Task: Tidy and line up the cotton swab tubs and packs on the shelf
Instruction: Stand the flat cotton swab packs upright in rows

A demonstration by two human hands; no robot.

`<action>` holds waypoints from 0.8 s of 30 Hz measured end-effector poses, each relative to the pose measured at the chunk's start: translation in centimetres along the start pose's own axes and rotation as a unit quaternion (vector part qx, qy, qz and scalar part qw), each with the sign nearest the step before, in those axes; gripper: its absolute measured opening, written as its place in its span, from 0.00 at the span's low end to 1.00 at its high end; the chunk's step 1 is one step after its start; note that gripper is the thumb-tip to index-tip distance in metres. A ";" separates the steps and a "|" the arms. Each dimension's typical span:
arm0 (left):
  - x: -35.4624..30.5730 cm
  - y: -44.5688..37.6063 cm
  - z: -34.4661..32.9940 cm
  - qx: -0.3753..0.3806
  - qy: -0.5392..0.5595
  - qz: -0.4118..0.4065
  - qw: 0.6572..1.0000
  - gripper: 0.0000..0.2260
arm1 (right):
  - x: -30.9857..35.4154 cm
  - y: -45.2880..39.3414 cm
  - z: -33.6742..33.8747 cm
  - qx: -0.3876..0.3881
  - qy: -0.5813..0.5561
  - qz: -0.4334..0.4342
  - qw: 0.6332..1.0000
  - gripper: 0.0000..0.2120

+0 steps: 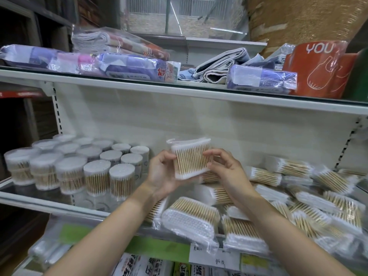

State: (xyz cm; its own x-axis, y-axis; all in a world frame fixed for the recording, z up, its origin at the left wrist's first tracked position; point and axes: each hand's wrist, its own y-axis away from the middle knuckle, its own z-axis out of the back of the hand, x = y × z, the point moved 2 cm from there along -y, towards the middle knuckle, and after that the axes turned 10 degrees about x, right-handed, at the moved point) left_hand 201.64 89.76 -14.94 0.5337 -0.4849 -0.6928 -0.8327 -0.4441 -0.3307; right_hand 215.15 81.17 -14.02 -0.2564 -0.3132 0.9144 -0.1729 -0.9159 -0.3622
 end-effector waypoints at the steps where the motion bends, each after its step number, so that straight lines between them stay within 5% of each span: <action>1: -0.1 0.0 0.1 0.009 0.013 -0.024 1.000 0.25 | 0.2 0.1 -0.1 -0.004 0.043 0.000 0.999 0.12; 3: -0.5 0.0 0.2 0.012 0.020 -0.058 0.998 0.19 | 0.9 0.2 -0.4 0.000 0.115 -0.018 0.993 0.08; 5: -0.8 -0.1 -0.1 -0.010 0.019 -0.071 0.997 0.08 | 1.4 -0.1 -0.5 0.020 0.156 -0.041 0.987 0.15; 8: -1.6 -0.8 -0.8 -0.052 -0.029 -0.095 0.994 0.08 | 2.7 -0.8 -1.1 0.045 0.245 -0.057 0.967 0.32; 11: -2.6 -1.6 -1.3 -0.068 -0.194 -0.085 0.975 0.09 | 3.0 -2.5 -2.0 0.038 0.295 -0.070 0.952 0.26; 15: -5.4 -1.6 -0.1 -0.108 -0.477 -0.034 0.872 0.12 | 3.0 -5.5 -2.6 0.012 0.328 -0.068 0.942 0.29; 20: -10.6 -1.7 3.6 -0.140 -0.635 0.027 0.759 0.20 | 4.0 -8.2 -2.7 0.040 0.331 -0.088 0.939 0.12; 24: -12.7 -1.7 5.9 -0.101 -0.745 0.054 0.658 0.15 | 2.2 -10.1 -3.8 0.040 0.378 -0.121 0.917 0.17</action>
State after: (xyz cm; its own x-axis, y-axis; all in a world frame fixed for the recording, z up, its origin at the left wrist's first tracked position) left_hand 195.39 101.13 -9.35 -0.3875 0.6873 -0.6143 -0.7375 -0.6310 -0.2408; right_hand 212.73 90.73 -9.03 -0.8114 0.1378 0.5680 -0.2497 -0.9604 -0.1238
